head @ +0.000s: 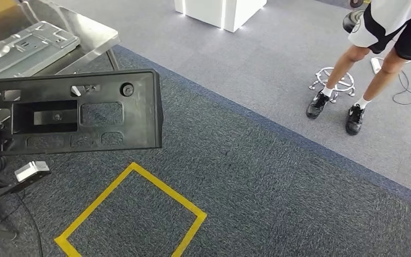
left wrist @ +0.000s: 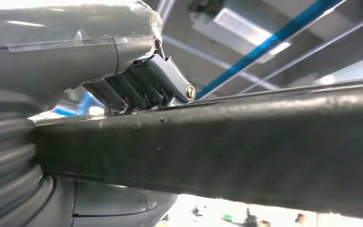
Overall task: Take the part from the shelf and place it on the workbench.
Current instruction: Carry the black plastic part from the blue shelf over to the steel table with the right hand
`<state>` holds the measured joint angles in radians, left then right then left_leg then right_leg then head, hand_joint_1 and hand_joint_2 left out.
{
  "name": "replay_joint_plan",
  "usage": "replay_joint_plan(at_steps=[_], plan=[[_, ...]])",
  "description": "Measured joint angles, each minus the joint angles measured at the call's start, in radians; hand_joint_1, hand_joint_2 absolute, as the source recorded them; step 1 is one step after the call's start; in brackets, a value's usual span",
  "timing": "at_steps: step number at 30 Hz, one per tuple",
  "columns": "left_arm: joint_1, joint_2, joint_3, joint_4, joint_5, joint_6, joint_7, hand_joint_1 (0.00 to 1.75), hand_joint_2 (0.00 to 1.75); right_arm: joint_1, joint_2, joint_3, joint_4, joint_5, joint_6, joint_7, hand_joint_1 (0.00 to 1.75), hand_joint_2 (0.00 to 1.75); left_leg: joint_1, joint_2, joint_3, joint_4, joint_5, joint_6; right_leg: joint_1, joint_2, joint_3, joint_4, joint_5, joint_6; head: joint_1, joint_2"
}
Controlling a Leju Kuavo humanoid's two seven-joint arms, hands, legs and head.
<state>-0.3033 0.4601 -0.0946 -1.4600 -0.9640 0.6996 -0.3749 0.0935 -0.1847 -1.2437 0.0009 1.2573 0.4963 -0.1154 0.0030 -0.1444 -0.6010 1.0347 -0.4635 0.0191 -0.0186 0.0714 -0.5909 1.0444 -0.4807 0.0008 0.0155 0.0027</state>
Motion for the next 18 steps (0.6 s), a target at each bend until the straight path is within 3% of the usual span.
replay_joint_plan(at_steps=[2,4,6,7,9,11,12,13,15,16,18], plan=[[-0.018,0.010,-0.031,0.008,0.002,0.000,0.048,1.75,1.75,-0.004,0.000,0.000,0.000,-0.004,0.000,0.000,0.00,0.00,0.000,0.047,-0.019,0.036,-0.023,-0.011,-0.001,-0.030,0.011,-0.015,0.004,-0.014,0.000,0.000],[-0.036,0.015,-0.057,0.014,0.006,0.000,0.073,1.75,1.75,-0.003,0.001,0.000,0.000,-0.010,0.000,0.000,0.00,0.00,0.001,0.113,-0.070,0.142,-0.076,-0.022,0.002,-0.061,0.019,-0.022,0.002,-0.021,0.000,0.000],[-0.039,0.017,-0.074,0.017,0.015,0.000,0.077,1.75,1.75,-0.001,0.002,0.000,0.000,-0.015,0.000,0.000,0.00,0.00,0.007,0.134,-0.126,0.246,-0.108,-0.031,0.004,-0.091,0.023,-0.022,-0.004,-0.023,0.000,0.000],[-0.037,0.019,-0.079,0.018,0.019,0.000,0.076,1.75,1.75,-0.001,0.002,0.000,0.000,-0.017,0.000,0.000,0.00,0.00,0.010,0.138,-0.133,0.256,-0.099,-0.034,0.004,-0.106,0.025,-0.021,-0.007,-0.022,0.000,0.000],[-0.036,0.027,-0.086,0.019,0.024,0.000,0.072,1.75,1.75,-0.001,0.002,0.000,0.000,-0.020,0.000,0.000,0.00,0.00,0.012,0.156,-0.090,0.165,-0.037,-0.035,0.005,-0.133,0.035,-0.021,-0.016,-0.018,0.000,0.000],[-0.038,0.034,-0.088,0.019,0.028,0.000,0.070,1.75,1.75,-0.001,0.002,0.000,0.000,-0.022,0.000,0.000,0.00,0.00,0.002,0.213,-0.028,0.040,0.010,-0.025,0.008,-0.156,0.046,-0.022,-0.025,-0.010,0.000,0.000],[-0.040,0.036,-0.089,0.019,0.030,0.000,0.070,1.75,1.75,-0.001,0.002,0.000,0.000,-0.023,0.001,0.000,0.00,0.00,-0.004,0.233,-0.011,0.006,0.017,-0.017,0.011,-0.168,0.051,-0.022,-0.029,-0.005,0.000,0.000],[-0.041,0.039,-0.089,0.019,0.031,0.000,0.070,1.75,1.75,-0.002,0.002,0.000,0.000,-0.024,0.001,0.000,0.00,0.00,-0.009,0.240,-0.007,-0.006,0.014,-0.010,0.014,-0.180,0.055,-0.023,-0.032,0.001,0.000,0.000],[-0.041,0.044,-0.090,0.019,0.032,0.000,0.069,1.75,1.75,-0.004,0.002,0.000,0.000,-0.025,0.001,0.000,0.00,0.00,-0.008,0.211,-0.006,-0.011,0.016,0.002,0.016,-0.200,0.064,-0.024,-0.040,0.011,0.000,0.000],[-0.042,0.048,-0.090,0.019,0.032,0.000,0.069,1.75,1.75,-0.006,0.002,0.000,0.000,-0.026,0.001,0.000,0.00,0.00,-0.005,0.198,-0.003,-0.016,0.017,0.008,0.014,-0.189,0.065,-0.015,-0.048,0.016,0.000,0.000],[-0.047,0.053,-0.095,0.019,0.034,0.000,0.078,1.75,1.75,-0.006,0.003,0.000,0.000,-0.029,0.003,0.005,0.00,0.00,0.000,0.173,0.004,-0.023,0.021,0.022,0.010,-0.132,0.034,0.059,-0.092,0.022,0.000,0.000]])
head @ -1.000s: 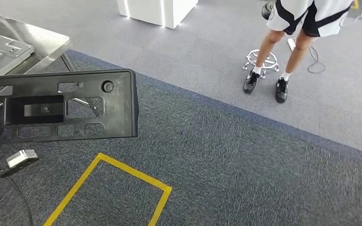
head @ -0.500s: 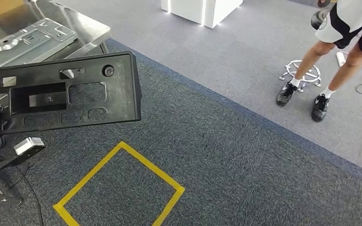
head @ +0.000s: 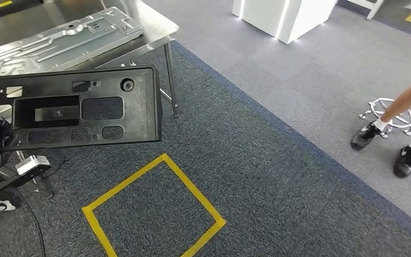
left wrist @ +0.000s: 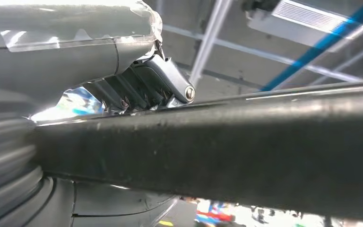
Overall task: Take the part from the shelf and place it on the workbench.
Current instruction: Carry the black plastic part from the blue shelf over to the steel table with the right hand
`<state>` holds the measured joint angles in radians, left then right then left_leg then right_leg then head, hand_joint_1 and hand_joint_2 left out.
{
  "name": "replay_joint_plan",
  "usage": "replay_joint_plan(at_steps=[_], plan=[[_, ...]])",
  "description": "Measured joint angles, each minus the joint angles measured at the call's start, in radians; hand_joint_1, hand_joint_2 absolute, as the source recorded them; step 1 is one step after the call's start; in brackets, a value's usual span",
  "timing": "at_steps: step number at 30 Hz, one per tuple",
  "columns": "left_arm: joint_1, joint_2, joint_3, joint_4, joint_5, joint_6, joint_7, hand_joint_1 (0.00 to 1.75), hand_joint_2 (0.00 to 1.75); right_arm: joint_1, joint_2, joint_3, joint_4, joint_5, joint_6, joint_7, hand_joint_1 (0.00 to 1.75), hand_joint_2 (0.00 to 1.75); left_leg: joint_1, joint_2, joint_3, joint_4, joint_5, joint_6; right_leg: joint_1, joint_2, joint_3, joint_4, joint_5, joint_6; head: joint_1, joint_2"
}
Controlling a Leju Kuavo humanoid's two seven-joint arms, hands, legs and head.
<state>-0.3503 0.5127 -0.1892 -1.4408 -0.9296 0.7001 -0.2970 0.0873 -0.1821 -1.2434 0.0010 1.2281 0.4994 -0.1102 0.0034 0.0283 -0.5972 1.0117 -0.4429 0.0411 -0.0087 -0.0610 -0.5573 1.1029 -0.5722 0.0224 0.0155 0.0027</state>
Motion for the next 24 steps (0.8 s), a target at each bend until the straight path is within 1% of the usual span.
replay_joint_plan(at_steps=[1,2,3,4,5,6,7,8,9,10,11,12,13,14,15,16,17,18,19,20,21,22,23,24], plan=[[-0.003,0.003,-0.007,0.001,0.004,0.000,0.010,1.75,1.75,0.001,0.000,0.000,0.000,-0.003,0.003,0.007,0.00,0.00,-0.001,-0.013,0.000,0.000,0.000,0.005,-0.002,0.032,-0.034,0.064,-0.030,0.000,0.000,0.000],[-0.005,0.006,-0.016,0.002,0.010,0.000,0.022,1.75,1.75,0.003,0.001,0.000,0.000,-0.007,0.005,0.016,0.00,0.00,-0.002,-0.026,0.000,0.001,-0.001,0.008,-0.003,0.049,-0.073,0.133,-0.057,0.000,0.000,0.000],[-0.006,0.012,-0.027,0.003,0.017,0.000,0.033,1.75,1.75,0.005,0.002,0.000,0.000,-0.010,0.007,0.024,0.00,0.00,-0.003,-0.041,0.000,0.002,-0.002,0.009,-0.003,0.057,-0.108,0.185,-0.069,0.000,0.000,0.000],[-0.007,0.018,-0.037,0.005,0.027,0.000,0.042,1.75,1.75,0.005,0.003,0.000,0.000,-0.014,0.008,0.029,0.00,0.00,-0.004,-0.057,0.001,0.003,-0.003,0.009,-0.003,0.059,-0.127,0.205,-0.061,0.000,0.000,0.000],[-0.008,0.025,-0.046,0.006,0.040,0.000,0.051,1.75,1.75,0.006,0.004,0.000,0.000,-0.016,0.008,0.031,0.00,0.00,-0.004,-0.072,0.002,0.006,-0.004,0.008,-0.004,0.061,-0.128,0.186,-0.032,-0.001,0.000,0.000],[-0.011,0.033,-0.058,0.007,0.057,0.000,0.059,1.75,1.75,0.006,0.005,0.000,0.000,-0.019,0.008,0.031,0.00,0.00,-0.003,-0.087,0.003,0.008,-0.006,0.007,-0.004,0.069,-0.111,0.131,0.011,-0.003,0.000,0.000],[-0.017,0.040,-0.071,0.009,0.073,0.000,0.068,1.75,1.75,0.007,0.006,-0.001,0.000,-0.020,0.008,0.031,0.00,0.00,-0.003,-0.101,0.003,0.011,-0.009,0.004,-0.006,0.091,-0.086,0.061,0.051,-0.006,0.000,0.000],[-0.024,0.046,-0.084,0.011,0.086,0.000,0.074,1.75,1.75,0.007,0.007,-0.001,0.000,-0.021,0.008,0.031,0.00,0.00,-0.003,-0.115,0.002,0.015,-0.011,0.001,-0.008,0.111,-0.062,0.000,0.079,-0.008,0.000,0.000],[-0.031,0.051,-0.097,0.013,0.096,0.000,0.079,1.75,1.75,0.007,0.007,-0.001,0.000,-0.022,0.008,0.031,0.00,0.00,-0.002,-0.128,0.000,0.018,-0.012,-0.004,-0.008,0.126,-0.045,-0.040,0.093,-0.009,0.000,0.000],[-0.036,0.055,-0.106,0.014,0.100,0.000,0.081,1.75,1.75,0.006,0.007,-0.001,0.000,-0.022,0.008,0.032,0.00,0.00,-0.002,-0.140,-0.003,0.019,-0.013,-0.010,-0.008,0.133,-0.038,-0.057,0.094,-0.012,0.000,0.000],[-0.039,0.061,-0.113,0.015,0.102,0.000,0.082,1.75,1.75,0.005,0.007,-0.001,0.000,-0.022,0.008,0.032,0.00,0.00,0.000,-0.152,-0.005,0.019,-0.013,-0.017,-0.006,0.124,-0.035,-0.061,0.093,-0.014,0.000,0.000],[-0.040,0.068,-0.119,0.015,0.102,0.000,0.082,1.75,1.75,0.004,0.008,-0.001,0.000,-0.023,0.008,0.032,0.00,0.00,0.002,-0.161,-0.006,0.017,-0.013,-0.023,-0.007,0.111,-0.032,-0.065,0.094,-0.019,0.000,0.000],[-0.041,0.075,-0.124,0.015,0.102,0.000,0.082,1.75,1.75,0.002,0.008,-0.001,0.000,-0.023,0.008,0.033,0.00,0.00,0.002,-0.154,-0.008,0.022,-0.016,-0.029,-0.008,0.100,-0.027,-0.071,0.096,-0.025,0.000,0.000],[-0.043,0.082,-0.129,0.016,0.102,0.000,0.082,1.75,1.75,0.002,0.008,-0.001,0.000,-0.023,0.008,0.033,0.00,0.00,0.002,-0.133,-0.016,0.040,-0.028,-0.035,-0.010,0.088,-0.022,-0.078,0.097,-0.031,0.000,0.000],[-0.047,0.087,-0.134,0.017,0.102,0.000,0.082,1.75,1.75,0.002,0.009,-0.001,0.000,-0.023,0.009,0.033,0.00,0.00,0.001,-0.104,-0.033,0.077,-0.050,-0.040,-0.012,0.076,-0.017,-0.085,0.099,-0.037,0.000,0.000],[-0.051,0.089,-0.138,0.017,0.103,0.000,0.082,1.75,1.75,0.003,0.010,-0.001,0.000,-0.023,0.009,0.033,0.00,0.00,0.002,-0.072,-0.060,0.134,-0.080,-0.046,-0.011,0.063,-0.013,-0.088,0.097,-0.040,0.000,0.000],[-0.054,0.090,-0.143,0.019,0.104,0.000,0.083,1.75,1.75,0.004,0.011,-0.001,0.000,-0.023,0.009,0.033,0.00,0.00,0.005,-0.051,-0.093,0.200,-0.109,-0.051,-0.011,0.050,-0.011,-0.088,0.095,-0.043,0.000,0.000],[-0.055,0.090,-0.147,0.020,0.104,0.000,0.083,1.75,1.75,0.005,0.012,-0.001,0.000,-0.023,0.009,0.033,0.00,0.00,0.008,-0.041,-0.123,0.256,-0.128,-0.056,-0.011,0.038,-0.009,-0.088,0.093,-0.042,0.000,0.000],[-0.055,0.090,-0.151,0.021,0.104,0.000,0.083,1.75,1.75,0.006,0.012,-0.001,0.000,-0.023,0.009,0.034,0.00,0.00,0.012,-0.036,-0.139,0.285,-0.130,-0.059,-0.011,0.025,-0.006,-0.087,0.089,-0.041,0.000,0.000],[-0.055,0.091,-0.155,0.023,0.104,0.000,0.083,1.75,1.75,0.005,0.013,-0.001,0.000,-0.023,0.009,0.034,0.00,0.00,0.015,-0.032,-0.136,0.275,-0.112,-0.062,-0.012,0.012,-0.003,-0.086,0.086,-0.039,0.000,0.000],[-0.055,0.092,-0.159,0.024,0.104,0.000,0.083,1.75,1.75,0.005,0.014,-0.001,0.000,-0.023,0.009,0.034,0.00,0.00,0.017,-0.024,-0.113,0.225,-0.079,-0.064,-0.013,-0.001,0.001,-0.085,0.081,-0.036,0.000,0.000],[-0.056,0.093,-0.162,0.024,0.104,0.000,0.083,1.75,1.75,0.005,0.014,-0.001,0.000,-0.023,0.009,0.034,0.00,0.00,0.018,-0.003,-0.078,0.153,-0.045,-0.065,-0.013,-0.013,0.006,-0.083,0.075,-0.031,0.000,0.000],[-0.058,0.095,-0.164,0.024,0.104,0.000,0.084,1.75,1.75,0.005,0.015,-0.001,0.000,-0.023,0.009,0.033,0.00,0.00,0.014,0.021,-0.045,0.089,-0.021,-0.063,-0.011,-0.024,0.011,-0.081,0.069,-0.025,0.000,0.000],[-0.060,0.095,-0.164,0.024,0.104,0.000,0.084,1.75,1.75,0.005,0.015,-0.001,0.000,-0.023,0.009,0.033,0.00,0.00,0.011,0.038,-0.022,0.044,-0.007,-0.058,-0.008,-0.035,0.015,-0.080,0.064,-0.018,0.000,0.000]])
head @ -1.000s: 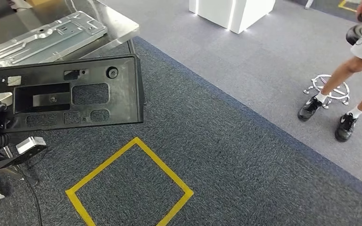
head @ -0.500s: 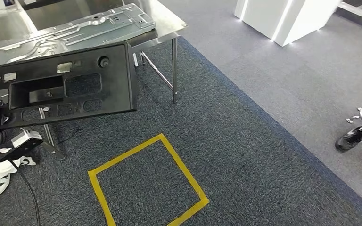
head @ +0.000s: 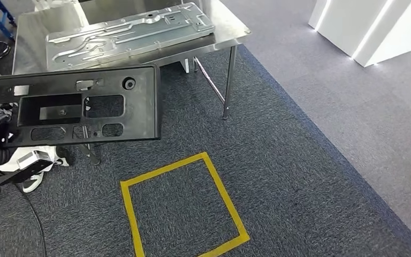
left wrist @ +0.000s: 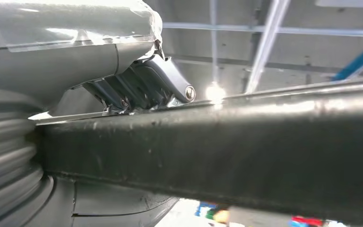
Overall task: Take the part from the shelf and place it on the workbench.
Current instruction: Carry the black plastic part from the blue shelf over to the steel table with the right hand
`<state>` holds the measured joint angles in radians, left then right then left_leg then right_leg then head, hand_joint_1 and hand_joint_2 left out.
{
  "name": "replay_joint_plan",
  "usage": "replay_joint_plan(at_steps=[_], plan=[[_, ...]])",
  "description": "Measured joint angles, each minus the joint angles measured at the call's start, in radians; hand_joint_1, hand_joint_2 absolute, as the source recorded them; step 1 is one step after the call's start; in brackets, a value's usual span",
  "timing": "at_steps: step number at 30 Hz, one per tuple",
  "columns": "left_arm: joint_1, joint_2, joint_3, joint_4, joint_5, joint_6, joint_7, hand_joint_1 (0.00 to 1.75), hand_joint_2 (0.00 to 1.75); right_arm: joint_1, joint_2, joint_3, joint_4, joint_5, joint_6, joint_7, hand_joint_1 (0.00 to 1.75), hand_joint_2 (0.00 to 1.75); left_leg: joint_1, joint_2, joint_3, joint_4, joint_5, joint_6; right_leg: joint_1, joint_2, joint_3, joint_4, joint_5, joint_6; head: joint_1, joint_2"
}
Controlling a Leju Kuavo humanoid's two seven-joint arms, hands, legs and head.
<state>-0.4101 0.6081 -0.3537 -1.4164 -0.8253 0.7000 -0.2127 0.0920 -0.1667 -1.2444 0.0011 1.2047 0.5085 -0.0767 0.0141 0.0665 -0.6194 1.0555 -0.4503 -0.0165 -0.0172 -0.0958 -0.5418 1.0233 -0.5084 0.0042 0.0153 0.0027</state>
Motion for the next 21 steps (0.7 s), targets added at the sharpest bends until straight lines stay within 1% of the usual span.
replay_joint_plan(at_steps=[1,2,3,4,5,6,7,8,9,10,11,12,13,14,15,16,17,18,19,20,21], plan=[[-0.002,0.000,-0.001,0.000,0.000,0.000,0.001,1.75,1.75,0.000,0.000,0.000,0.000,0.000,0.000,0.000,0.00,0.00,-0.004,0.009,0.009,-0.020,0.001,0.007,0.003,-0.010,0.004,0.000,-0.004,0.006,0.000,0.000],[-0.003,0.001,-0.001,0.001,0.001,0.000,0.002,1.75,1.75,0.000,0.001,0.000,0.000,0.000,0.000,0.000,0.00,0.00,-0.008,0.001,0.010,-0.021,-0.002,0.015,0.006,-0.021,0.009,-0.002,-0.006,0.012,0.000,0.000],[-0.003,0.001,-0.002,0.001,0.002,0.000,0.003,1.75,1.75,-0.001,0.001,0.000,0.000,0.000,0.000,0.000,0.00,0.00,-0.008,-0.015,0.009,-0.022,-0.001,0.022,0.006,-0.033,0.014,-0.006,-0.009,0.017,0.000,0.000],[-0.002,0.004,-0.003,0.002,0.002,0.000,0.005,1.75,1.75,-0.003,0.001,0.000,0.000,0.000,0.000,0.000,0.00,0.00,-0.006,-0.028,0.010,-0.025,-0.001,0.028,0.005,-0.031,0.019,-0.005,-0.013,0.023,0.000,0.000],[-0.004,0.007,-0.004,0.003,0.004,0.000,0.008,1.75,1.75,-0.005,0.001,0.000,0.000,0.000,0.000,0.000,0.00,0.00,-0.003,-0.040,0.013,-0.028,0.000,0.034,0.002,-0.012,0.019,0.004,-0.022,0.029,0.000,0.000],[-0.007,0.010,-0.006,0.003,0.005,0.000,0.013,1.75,1.75,-0.005,0.001,0.000,0.000,-0.001,0.000,0.000,0.00,0.00,-0.001,-0.052,0.015,-0.031,0.002,0.040,0.000,0.017,0.008,0.031,-0.040,0.033,0.000,0.000],[-0.010,0.012,-0.009,0.003,0.007,0.000,0.019,1.75,1.75,-0.005,0.001,0.000,0.000,-0.003,0.000,0.000,0.00,0.00,0.001,-0.063,0.017,-0.034,0.003,0.045,-0.002,0.051,-0.016,0.080,-0.067,0.034,0.000,0.000],[-0.014,0.013,-0.015,0.004,0.008,0.000,0.028,1.75,1.75,-0.004,0.001,0.000,0.000,-0.005,0.000,0.000,0.00,0.00,0.000,-0.075,0.018,-0.034,0.002,0.048,-0.001,0.075,-0.052,0.144,-0.096,0.033,0.000,0.000],[-0.016,0.013,-0.021,0.004,0.010,0.000,0.037,1.75,1.75,-0.001,0.001,0.000,0.000,-0.008,-0.001,-0.001,0.00,0.00,-0.003,-0.088,0.018,-0.034,0.001,0.051,0.000,0.085,-0.091,0.208,-0.118,0.030,0.000,0.000],[-0.015,0.014,-0.028,0.004,0.013,0.000,0.046,1.75,1.75,0.001,0.001,0.000,0.000,-0.010,-0.001,0.000,0.00,0.00,-0.006,-0.103,0.019,-0.034,0.000,0.052,0.003,0.088,-0.122,0.251,-0.123,0.026,0.000,0.000],[-0.015,0.014,-0.036,0.004,0.015,0.000,0.053,1.75,1.75,0.003,0.001,0.000,0.000,-0.013,-0.002,0.000,0.00,0.00,-0.009,-0.118,0.020,-0.034,-0.001,0.054,0.007,0.091,-0.136,0.258,-0.106,0.021,0.000,0.000],[-0.015,0.015,-0.042,0.004,0.017,0.000,0.056,1.75,1.75,0.004,0.001,0.000,0.000,-0.015,-0.002,0.000,0.00,0.00,-0.011,-0.133,0.022,-0.033,-0.001,0.054,0.010,0.097,-0.133,0.229,-0.071,0.014,0.000,0.000],[-0.016,0.016,-0.047,0.004,0.018,0.000,0.057,1.75,1.75,0.005,0.001,0.000,0.000,-0.016,-0.002,0.000,0.00,0.00,-0.014,-0.148,0.024,-0.033,-0.002,0.055,0.014,0.112,-0.115,0.171,-0.027,0.004,0.000,0.000],[-0.018,0.017,-0.050,0.004,0.017,0.000,0.057,1.75,1.75,0.005,0.000,0.000,0.000,-0.017,-0.002,0.000,0.00,0.00,-0.016,-0.159,0.025,-0.033,-0.003,0.054,0.015,0.133,-0.094,0.111,0.007,-0.007,0.000,0.000],[-0.020,0.016,-0.053,0.004,0.016,0.000,0.054,1.75,1.75,0.005,0.000,0.000,0.000,-0.019,-0.002,0.000,0.00,0.00,-0.018,-0.170,0.024,-0.032,-0.004,0.054,0.016,0.152,-0.076,0.059,0.030,-0.015,0.000,0.000],[-0.022,0.016,-0.055,0.003,0.016,0.000,0.050,1.75,1.75,0.005,-0.001,0.000,0.000,-0.020,-0.002,0.000,0.00,0.00,-0.017,-0.179,0.023,-0.031,-0.004,0.051,0.017,0.165,-0.064,0.026,0.039,-0.020,0.000,0.000],[-0.023,0.017,-0.058,0.002,0.015,0.000,0.046,1.75,1.75,0.005,-0.001,0.000,0.000,-0.023,-0.003,0.000,0.00,0.00,-0.014,-0.187,0.021,-0.031,-0.005,0.048,0.018,0.168,-0.059,0.013,0.036,-0.023,0.000,0.000],[-0.024,0.019,-0.062,0.000,0.015,0.000,0.043,1.75,1.75,0.004,-0.002,0.000,0.000,-0.026,-0.003,0.000,0.00,0.00,-0.012,-0.197,0.019,-0.032,-0.006,0.043,0.019,0.162,-0.055,0.006,0.035,-0.022,0.001,0.000],[-0.023,0.022,-0.066,-0.004,0.015,0.000,0.042,1.75,1.75,0.002,-0.002,0.000,0.000,-0.029,-0.004,0.001,0.00,0.00,-0.010,-0.201,0.018,-0.032,-0.008,0.037,0.017,0.155,-0.050,0.001,0.035,-0.022,0.000,0.000],[-0.024,0.027,-0.070,-0.009,0.015,0.000,0.041,1.75,1.75,0.000,-0.003,0.000,-0.001,-0.031,-0.004,0.001,0.00,0.00,-0.010,-0.189,0.016,-0.024,-0.016,0.031,0.015,0.149,-0.043,-0.006,0.035,-0.024,0.000,0.000],[-0.027,0.031,-0.075,-0.015,0.016,0.000,0.038,1.75,1.75,-0.001,-0.003,0.000,-0.001,-0.032,-0.005,0.002,0.00,0.00,-0.011,-0.165,0.007,0.000,-0.031,0.025,0.012,0.143,-0.036,-0.013,0.034,-0.027,0.000,0.000]])
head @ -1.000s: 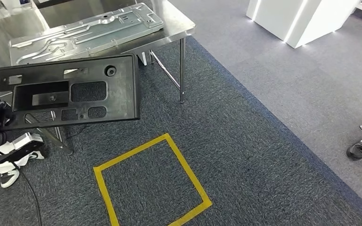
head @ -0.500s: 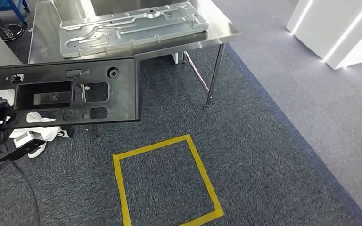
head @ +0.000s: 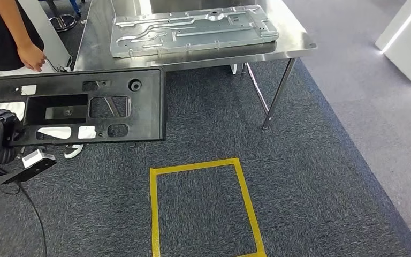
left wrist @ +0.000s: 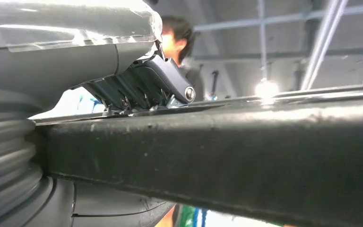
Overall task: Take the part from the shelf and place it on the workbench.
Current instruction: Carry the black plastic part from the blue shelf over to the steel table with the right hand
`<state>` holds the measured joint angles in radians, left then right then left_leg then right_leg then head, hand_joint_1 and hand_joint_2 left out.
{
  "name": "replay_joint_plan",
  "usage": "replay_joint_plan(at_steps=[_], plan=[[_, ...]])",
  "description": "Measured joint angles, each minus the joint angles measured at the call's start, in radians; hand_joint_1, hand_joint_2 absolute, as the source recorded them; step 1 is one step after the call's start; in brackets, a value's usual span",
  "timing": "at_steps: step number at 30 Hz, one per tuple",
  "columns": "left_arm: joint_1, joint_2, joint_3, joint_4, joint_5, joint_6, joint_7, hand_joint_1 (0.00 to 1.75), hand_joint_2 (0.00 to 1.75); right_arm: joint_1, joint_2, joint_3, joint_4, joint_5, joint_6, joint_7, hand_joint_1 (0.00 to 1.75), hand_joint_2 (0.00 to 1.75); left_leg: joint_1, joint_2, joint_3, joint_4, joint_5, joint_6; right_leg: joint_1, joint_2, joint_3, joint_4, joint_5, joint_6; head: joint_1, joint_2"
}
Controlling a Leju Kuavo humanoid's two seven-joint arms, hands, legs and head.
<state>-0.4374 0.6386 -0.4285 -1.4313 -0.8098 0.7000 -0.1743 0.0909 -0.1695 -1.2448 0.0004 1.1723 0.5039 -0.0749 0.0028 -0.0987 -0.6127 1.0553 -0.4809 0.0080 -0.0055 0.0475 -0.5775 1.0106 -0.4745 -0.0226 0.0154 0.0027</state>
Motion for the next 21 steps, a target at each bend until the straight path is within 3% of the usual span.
replay_joint_plan(at_steps=[2,4,5,6,8,9,11,14,16,19,21], plan=[[-0.006,0.003,-0.007,-0.009,0.002,0.000,-0.005,1.75,1.75,0.001,0.001,0.000,0.000,-0.001,0.000,0.001,0.00,0.00,0.002,0.061,-0.047,0.102,-0.049,-0.012,-0.002,-0.012,0.014,-0.007,-0.005,-0.005,0.000,0.000],[-0.008,0.002,-0.015,-0.014,0.003,0.000,-0.009,1.75,1.75,0.004,0.002,0.000,0.000,-0.002,0.000,0.003,0.00,0.00,0.010,0.087,-0.109,0.218,-0.087,-0.022,-0.003,-0.024,0.025,-0.006,-0.015,-0.004,0.000,0.000],[-0.007,0.002,-0.019,-0.017,0.003,0.000,-0.010,1.75,1.75,0.005,0.003,0.000,0.000,-0.002,0.000,0.004,0.00,0.00,0.014,0.090,-0.123,0.238,-0.081,-0.027,-0.005,-0.029,0.031,-0.006,-0.021,-0.001,0.000,0.000],[-0.006,0.002,-0.022,-0.018,0.003,0.000,-0.011,1.75,1.75,0.006,0.003,0.000,0.000,-0.003,0.000,0.004,0.00,0.00,0.018,0.093,-0.119,0.220,-0.056,-0.031,-0.007,-0.034,0.039,-0.005,-0.027,0.003,0.000,0.000],[-0.006,0.002,-0.026,-0.023,0.002,0.000,-0.013,1.75,1.75,0.006,0.003,0.000,0.000,-0.003,-0.001,0.005,0.00,0.00,0.024,0.100,-0.061,0.097,0.017,-0.037,-0.011,-0.042,0.057,-0.004,-0.043,0.013,0.000,0.000],[-0.007,0.003,-0.027,-0.025,0.002,0.000,-0.014,1.75,1.75,0.005,0.003,0.000,0.000,-0.004,-0.001,0.005,0.00,0.00,0.022,0.103,-0.030,0.035,0.037,-0.035,-0.011,-0.046,0.064,-0.003,-0.052,0.020,0.000,0.000],[-0.008,0.003,-0.028,-0.031,0.003,0.000,-0.014,1.75,1.75,0.004,0.003,0.000,0.000,-0.004,-0.001,0.005,0.00,0.00,0.017,0.107,0.002,-0.025,0.037,-0.022,-0.008,-0.052,0.075,-0.003,-0.063,0.035,0.000,0.000],[-0.007,0.004,-0.030,-0.039,0.002,0.000,-0.016,1.75,1.75,0.002,0.003,0.000,0.000,-0.004,-0.002,0.007,0.00,0.00,0.015,0.098,0.020,-0.031,0.019,0.006,-0.009,-0.055,0.081,0.018,-0.064,0.051,0.000,0.000],[-0.007,0.007,-0.030,-0.046,0.002,0.000,-0.021,1.75,1.75,0.000,0.002,0.000,0.000,-0.005,-0.002,0.008,0.00,0.00,0.015,0.095,0.043,-0.034,0.005,0.021,-0.011,-0.054,0.040,0.099,-0.077,0.055,0.000,0.000],[-0.003,0.008,-0.032,-0.052,-0.001,0.000,-0.030,1.75,1.75,0.000,0.002,0.000,0.000,-0.008,-0.003,0.008,0.00,0.00,0.008,0.094,0.072,-0.035,-0.023,0.031,-0.008,-0.052,-0.095,0.273,-0.137,0.055,0.000,0.000],[0.005,0.008,-0.032,-0.058,-0.009,0.000,-0.044,1.75,1.75,0.003,0.002,0.000,0.000,-0.010,-0.003,0.008,0.00,0.00,0.003,0.091,0.099,-0.035,-0.045,0.032,-0.004,-0.052,-0.145,0.285,-0.142,0.049,0.000,0.000]])
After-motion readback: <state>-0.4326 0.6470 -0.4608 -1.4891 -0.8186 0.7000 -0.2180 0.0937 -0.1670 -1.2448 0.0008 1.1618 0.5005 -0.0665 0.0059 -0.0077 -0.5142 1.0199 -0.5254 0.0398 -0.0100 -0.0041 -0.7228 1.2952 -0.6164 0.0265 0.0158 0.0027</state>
